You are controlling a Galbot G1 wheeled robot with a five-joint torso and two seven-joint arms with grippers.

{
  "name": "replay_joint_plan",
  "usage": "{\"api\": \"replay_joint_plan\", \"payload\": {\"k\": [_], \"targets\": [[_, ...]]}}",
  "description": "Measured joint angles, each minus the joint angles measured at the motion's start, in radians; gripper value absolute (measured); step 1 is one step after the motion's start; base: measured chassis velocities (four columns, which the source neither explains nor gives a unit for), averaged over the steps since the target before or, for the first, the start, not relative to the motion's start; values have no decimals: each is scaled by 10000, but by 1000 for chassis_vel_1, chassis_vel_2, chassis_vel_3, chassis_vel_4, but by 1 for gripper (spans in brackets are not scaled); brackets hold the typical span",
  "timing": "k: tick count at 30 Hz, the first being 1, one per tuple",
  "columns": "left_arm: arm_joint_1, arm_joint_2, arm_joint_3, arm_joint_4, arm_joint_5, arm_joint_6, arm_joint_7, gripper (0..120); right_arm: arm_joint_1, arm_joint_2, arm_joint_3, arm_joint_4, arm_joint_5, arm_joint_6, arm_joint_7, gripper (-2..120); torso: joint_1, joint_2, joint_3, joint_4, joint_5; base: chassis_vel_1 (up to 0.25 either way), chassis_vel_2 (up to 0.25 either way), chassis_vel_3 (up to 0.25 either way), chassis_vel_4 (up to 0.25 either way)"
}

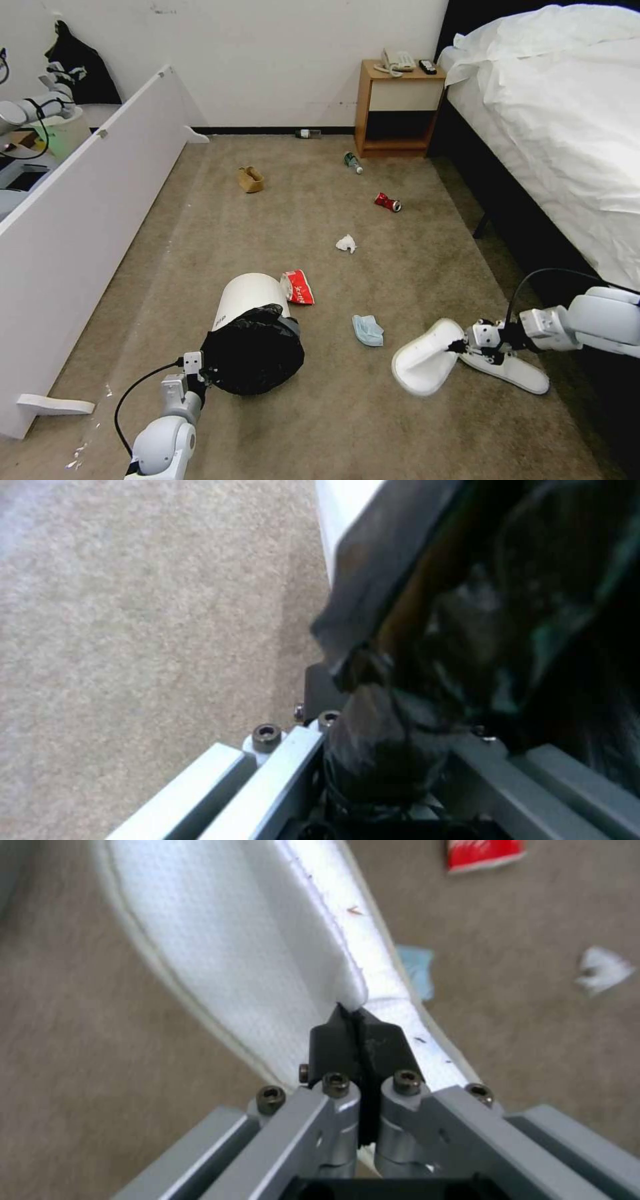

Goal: Pick up the trash bin and place the garbage on the floor into it.

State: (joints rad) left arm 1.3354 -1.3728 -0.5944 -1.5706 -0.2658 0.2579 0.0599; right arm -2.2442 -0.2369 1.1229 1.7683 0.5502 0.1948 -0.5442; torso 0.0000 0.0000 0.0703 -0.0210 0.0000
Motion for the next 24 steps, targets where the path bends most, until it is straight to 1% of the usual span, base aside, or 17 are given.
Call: {"api": "replay_joint_plan", "payload": {"k": [2,3,4,6,7,10,11,14,18,20,21,22,24], "targets": [[-41,102,147,-131,-420,430,-44,0,444,354,-55,365,78,55,-30,0,0,0,0,-2,0,0,0,0,0],[-41,102,147,-131,-420,430,-44,0,444,354,-55,365,78,55,-30,0,0,0,0,-2,0,0,0,0,0],[-68,163,221,-207,-654,706,-96,0,570,485,-50,470,115,94,-65,0,0,0,0,-4,-1,0,0,0,0],[-125,342,440,-436,-1382,1549,-293,0,790,721,20,690,207,192,-134,0,0,0,0,-3,2,0,0,0,0],[-125,342,440,-436,-1382,1549,-293,0,790,721,20,690,207,192,-134,0,0,0,0,-3,2,0,0,0,0],[-224,513,740,-722,-1992,2439,-563,0,1067,961,217,987,421,356,-235,0,0,0,-1,-4,0,0,0,0,0],[-224,513,740,-722,-1992,2439,-563,0,1067,961,217,987,421,356,-235,0,0,0,-1,-4,0,0,0,0,0],[-263,583,832,-900,-2252,2784,-840,0,1230,1043,345,1213,614,427,-282,0,0,0,2,-3,-2,0,0,0,0],[-245,655,857,-1054,-2407,2915,-1020,0,1297,1111,380,1378,719,439,-298,0,0,0,2,-2,-3,0,0,0,0],[-229,760,856,-1238,-2716,3137,-1224,0,1324,1190,395,1490,770,452,-332,0,0,0,2,-5,-2,0,0,0,0],[-223,850,837,-1375,-3012,3310,-1413,0,1334,1234,401,1536,806,463,-352,0,0,0,2,-5,-3,0,0,0,0],[-223,850,837,-1375,-3012,3310,-1413,0,1334,1234,401,1536,806,463,-352,0,0,0,2,-5,-3,0,0,0,0],[-213,1008,809,-1678,-3736,3665,-1925,0,1345,1302,442,1584,904,503,-408,0,0,0,3,-2,-3,0,0,0,0]]}}
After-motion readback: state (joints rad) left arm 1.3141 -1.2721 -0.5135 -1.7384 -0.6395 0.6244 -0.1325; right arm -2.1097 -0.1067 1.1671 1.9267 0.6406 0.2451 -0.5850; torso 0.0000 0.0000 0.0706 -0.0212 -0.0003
